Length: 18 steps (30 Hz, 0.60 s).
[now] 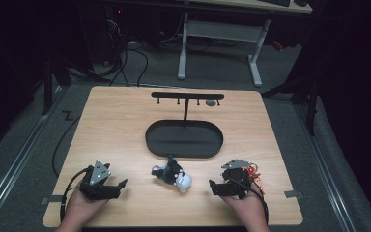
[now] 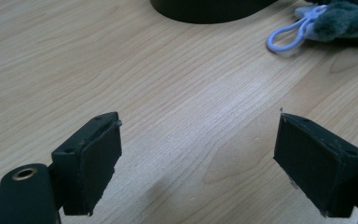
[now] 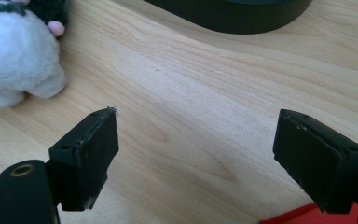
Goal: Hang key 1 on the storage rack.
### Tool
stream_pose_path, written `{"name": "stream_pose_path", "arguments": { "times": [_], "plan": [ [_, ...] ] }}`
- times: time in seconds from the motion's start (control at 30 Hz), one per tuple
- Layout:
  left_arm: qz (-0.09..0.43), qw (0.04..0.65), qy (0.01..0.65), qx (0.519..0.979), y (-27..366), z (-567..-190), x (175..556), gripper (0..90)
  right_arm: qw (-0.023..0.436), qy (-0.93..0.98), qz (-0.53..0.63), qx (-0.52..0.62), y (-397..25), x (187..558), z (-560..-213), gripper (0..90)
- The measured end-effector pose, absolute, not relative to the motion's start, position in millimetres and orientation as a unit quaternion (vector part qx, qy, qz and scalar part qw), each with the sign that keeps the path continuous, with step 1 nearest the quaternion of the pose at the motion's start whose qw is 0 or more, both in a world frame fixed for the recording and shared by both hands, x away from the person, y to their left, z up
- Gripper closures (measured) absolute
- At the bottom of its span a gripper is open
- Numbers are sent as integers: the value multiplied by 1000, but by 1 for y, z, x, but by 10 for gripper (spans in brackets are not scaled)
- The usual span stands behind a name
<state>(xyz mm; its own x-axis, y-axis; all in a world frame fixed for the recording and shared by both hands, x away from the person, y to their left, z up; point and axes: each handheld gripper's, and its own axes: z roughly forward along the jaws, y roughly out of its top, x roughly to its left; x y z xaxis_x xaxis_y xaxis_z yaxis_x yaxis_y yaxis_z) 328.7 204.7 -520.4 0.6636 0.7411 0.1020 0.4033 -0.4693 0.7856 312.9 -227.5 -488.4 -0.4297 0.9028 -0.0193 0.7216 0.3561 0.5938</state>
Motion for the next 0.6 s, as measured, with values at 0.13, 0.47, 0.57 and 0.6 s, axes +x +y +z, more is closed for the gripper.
{"name": "stream_pose_path", "arguments": {
  "times": [0.13, 0.47, 0.57, 0.6],
  "plan": [
    [218, 384, 342, 829, 203, -521, 327, 152, 156, 802, 253, 518, -227, 316, -480, 151],
    [219, 385, 333, 833, 200, -521, 326, 152, 137, 809, 229, 524, -223, 323, -465, 158],
    [216, 386, 334, 832, 201, -521, 326, 152, 132, 819, 210, 518, -219, 326, -463, 160],
    [216, 386, 334, 832, 201, -521, 326, 152, 132, 819, 210, 518, -219, 326, -463, 160]
  ]
}}
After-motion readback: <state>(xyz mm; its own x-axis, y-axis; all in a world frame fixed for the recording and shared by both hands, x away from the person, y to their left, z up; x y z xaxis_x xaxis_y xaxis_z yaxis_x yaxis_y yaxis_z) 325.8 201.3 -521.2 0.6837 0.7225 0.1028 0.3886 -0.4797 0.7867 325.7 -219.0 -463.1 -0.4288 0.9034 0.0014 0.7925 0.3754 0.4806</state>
